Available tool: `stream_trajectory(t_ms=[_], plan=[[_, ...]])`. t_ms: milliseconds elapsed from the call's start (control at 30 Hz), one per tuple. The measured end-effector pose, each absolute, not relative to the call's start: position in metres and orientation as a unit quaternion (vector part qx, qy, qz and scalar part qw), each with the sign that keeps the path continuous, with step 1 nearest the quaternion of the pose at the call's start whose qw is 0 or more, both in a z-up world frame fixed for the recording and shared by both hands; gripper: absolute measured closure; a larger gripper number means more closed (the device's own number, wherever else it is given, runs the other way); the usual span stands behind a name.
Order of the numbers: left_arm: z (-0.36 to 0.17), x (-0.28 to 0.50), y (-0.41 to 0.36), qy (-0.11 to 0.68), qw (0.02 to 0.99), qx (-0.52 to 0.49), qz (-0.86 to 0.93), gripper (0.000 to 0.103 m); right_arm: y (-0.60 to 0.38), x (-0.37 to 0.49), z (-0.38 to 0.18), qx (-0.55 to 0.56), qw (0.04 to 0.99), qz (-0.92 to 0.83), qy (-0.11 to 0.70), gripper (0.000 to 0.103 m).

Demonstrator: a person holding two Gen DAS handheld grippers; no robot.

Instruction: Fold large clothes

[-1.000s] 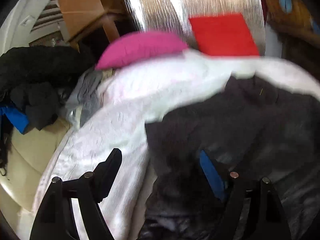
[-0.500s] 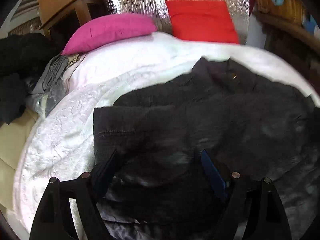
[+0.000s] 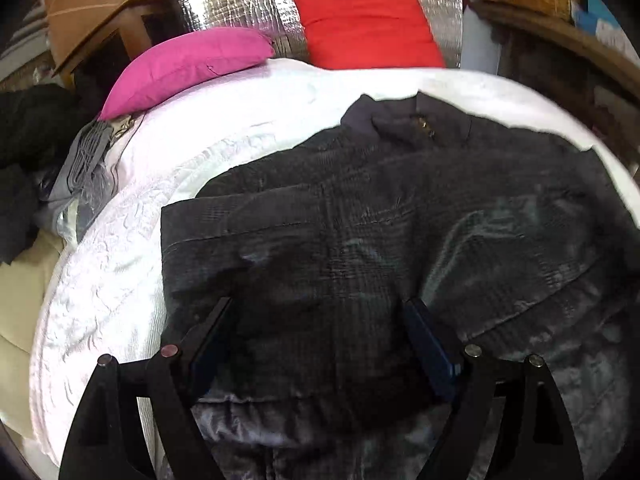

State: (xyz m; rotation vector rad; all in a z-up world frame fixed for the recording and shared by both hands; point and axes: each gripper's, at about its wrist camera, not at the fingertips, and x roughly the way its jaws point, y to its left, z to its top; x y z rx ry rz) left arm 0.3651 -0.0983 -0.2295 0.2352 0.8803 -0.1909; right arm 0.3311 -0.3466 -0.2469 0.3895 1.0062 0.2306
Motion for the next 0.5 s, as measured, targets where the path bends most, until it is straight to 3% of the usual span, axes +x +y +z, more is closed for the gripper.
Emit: stream_trajectory(t_ms=[167, 267, 367, 500], plan=[[-0.231, 0.35, -0.096, 0.421, 0.89, 0.13, -0.115, 0.018, -0.344, 0.319, -0.25, 0.231, 0.831, 0.153, 0.482, 0.056], [-0.241, 0.351, -0.098, 0.436, 0.881, 0.15, -0.107, 0.018, -0.335, 0.33, -0.279, 0.227, 0.802, 0.128, 0.538, 0.056], [-0.228, 0.343, -0.088, 0.418, 0.891, 0.134, -0.113, 0.018, -0.334, 0.328, -0.271, 0.237, 0.801, 0.131, 0.533, 0.056], [-0.21, 0.327, -0.069, 0.389, 0.906, 0.108, -0.125, 0.018, -0.341, 0.319, -0.256, 0.293, 0.799, 0.16, 0.5, 0.048]])
